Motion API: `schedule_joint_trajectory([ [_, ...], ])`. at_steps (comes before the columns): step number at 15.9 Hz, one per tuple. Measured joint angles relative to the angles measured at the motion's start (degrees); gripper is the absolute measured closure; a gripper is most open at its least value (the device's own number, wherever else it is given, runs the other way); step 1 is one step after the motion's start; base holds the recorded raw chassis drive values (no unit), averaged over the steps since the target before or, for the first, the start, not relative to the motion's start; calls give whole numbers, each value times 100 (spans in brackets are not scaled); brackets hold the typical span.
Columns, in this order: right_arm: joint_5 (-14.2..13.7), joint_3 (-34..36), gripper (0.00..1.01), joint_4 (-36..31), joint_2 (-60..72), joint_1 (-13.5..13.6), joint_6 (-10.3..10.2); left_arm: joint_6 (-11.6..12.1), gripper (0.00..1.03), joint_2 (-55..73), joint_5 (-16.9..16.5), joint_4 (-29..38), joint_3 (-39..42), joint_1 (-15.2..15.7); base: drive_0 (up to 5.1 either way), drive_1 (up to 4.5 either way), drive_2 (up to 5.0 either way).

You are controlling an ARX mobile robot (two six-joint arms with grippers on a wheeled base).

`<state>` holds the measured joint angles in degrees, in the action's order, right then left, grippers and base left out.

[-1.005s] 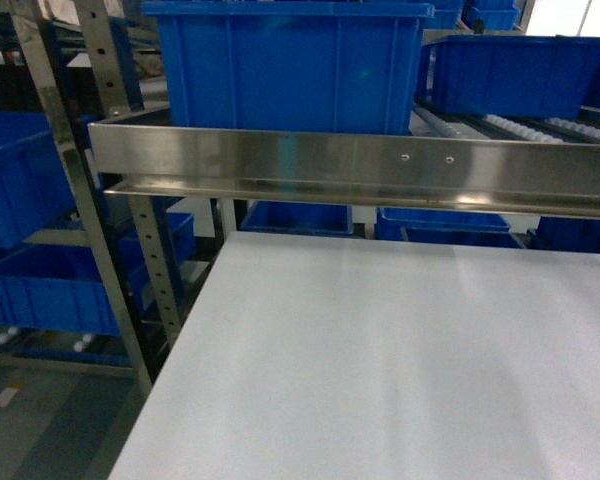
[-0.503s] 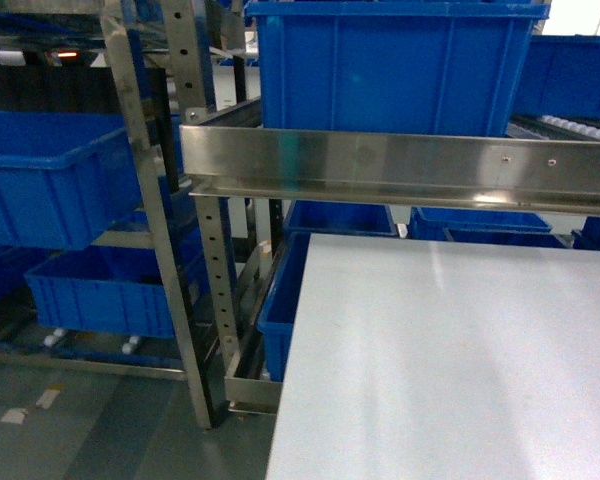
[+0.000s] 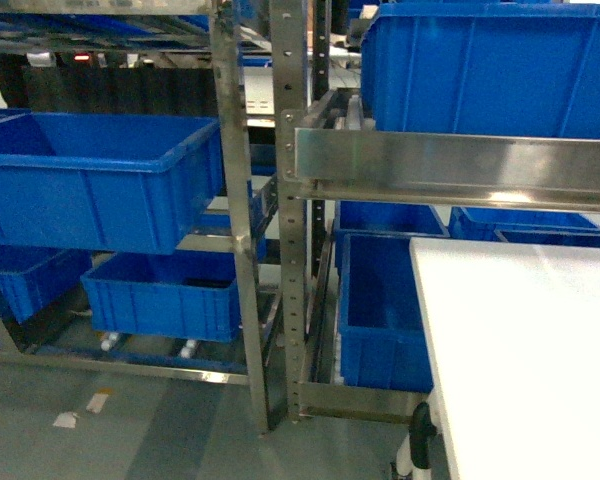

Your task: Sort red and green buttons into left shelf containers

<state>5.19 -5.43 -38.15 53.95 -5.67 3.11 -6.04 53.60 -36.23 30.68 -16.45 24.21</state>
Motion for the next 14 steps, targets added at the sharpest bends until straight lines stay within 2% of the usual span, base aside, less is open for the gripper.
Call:
schedule_joint_trajectory([
  [8, 0, 0, 74, -13, -4, 0, 0, 0, 79, 2, 0, -20, 0, 0, -471, 367, 119],
  [14, 0, 0, 74, -9, -2, -2, 2, 0, 79, 2, 4, -17, 0, 0, -375, 474, -57],
])
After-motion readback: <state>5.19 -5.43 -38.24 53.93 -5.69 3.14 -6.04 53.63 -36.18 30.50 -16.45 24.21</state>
